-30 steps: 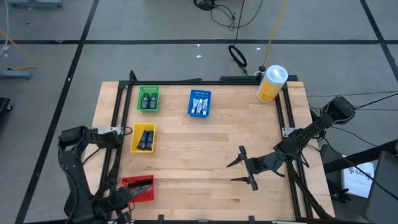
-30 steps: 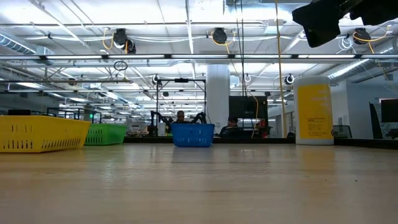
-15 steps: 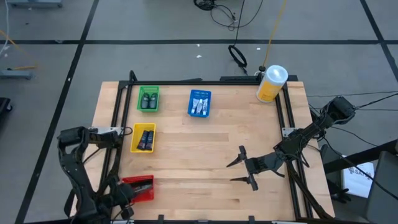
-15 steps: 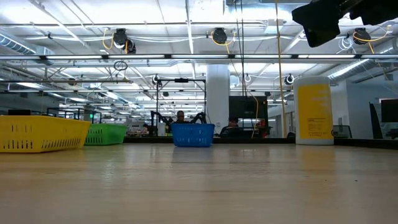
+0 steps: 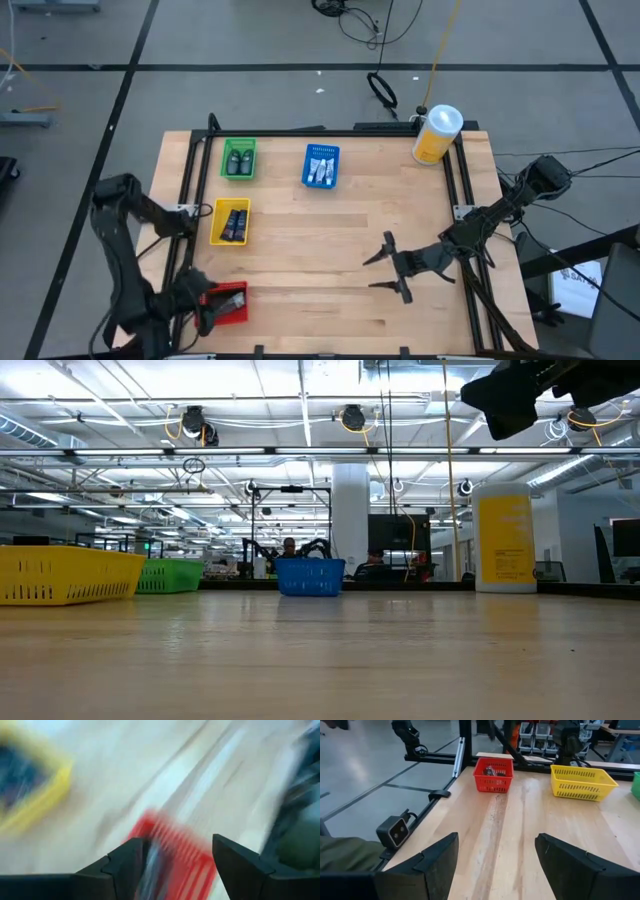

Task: Pick & Place Travel size toiletries
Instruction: Return to Home Position

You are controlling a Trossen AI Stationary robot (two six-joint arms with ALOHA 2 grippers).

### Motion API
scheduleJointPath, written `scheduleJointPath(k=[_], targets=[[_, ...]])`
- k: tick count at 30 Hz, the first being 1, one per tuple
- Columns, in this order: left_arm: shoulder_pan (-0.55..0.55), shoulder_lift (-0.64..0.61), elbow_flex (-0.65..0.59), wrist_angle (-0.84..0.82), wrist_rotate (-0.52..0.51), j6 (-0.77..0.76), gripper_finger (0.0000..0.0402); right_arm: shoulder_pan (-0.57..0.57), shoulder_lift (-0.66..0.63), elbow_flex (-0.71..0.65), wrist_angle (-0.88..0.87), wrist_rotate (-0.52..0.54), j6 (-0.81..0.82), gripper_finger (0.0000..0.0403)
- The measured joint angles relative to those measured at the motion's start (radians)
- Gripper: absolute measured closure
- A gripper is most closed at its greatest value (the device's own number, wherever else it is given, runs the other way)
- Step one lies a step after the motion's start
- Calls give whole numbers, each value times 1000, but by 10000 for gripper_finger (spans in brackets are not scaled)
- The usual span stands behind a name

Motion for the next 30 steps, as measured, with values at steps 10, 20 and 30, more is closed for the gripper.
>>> scheduleJointPath(k=[10,20,30], targets=[[429,-149,-221,565,14,868,222,-1,0,0,-7,-2,-1,147],[918,-158,-446,1546,407,1813,249,-1,0,0,-21,-2,-1,147],[1193,-352,-449,1404,648,1962,250,0,0,-1,-66,-3,48,147]])
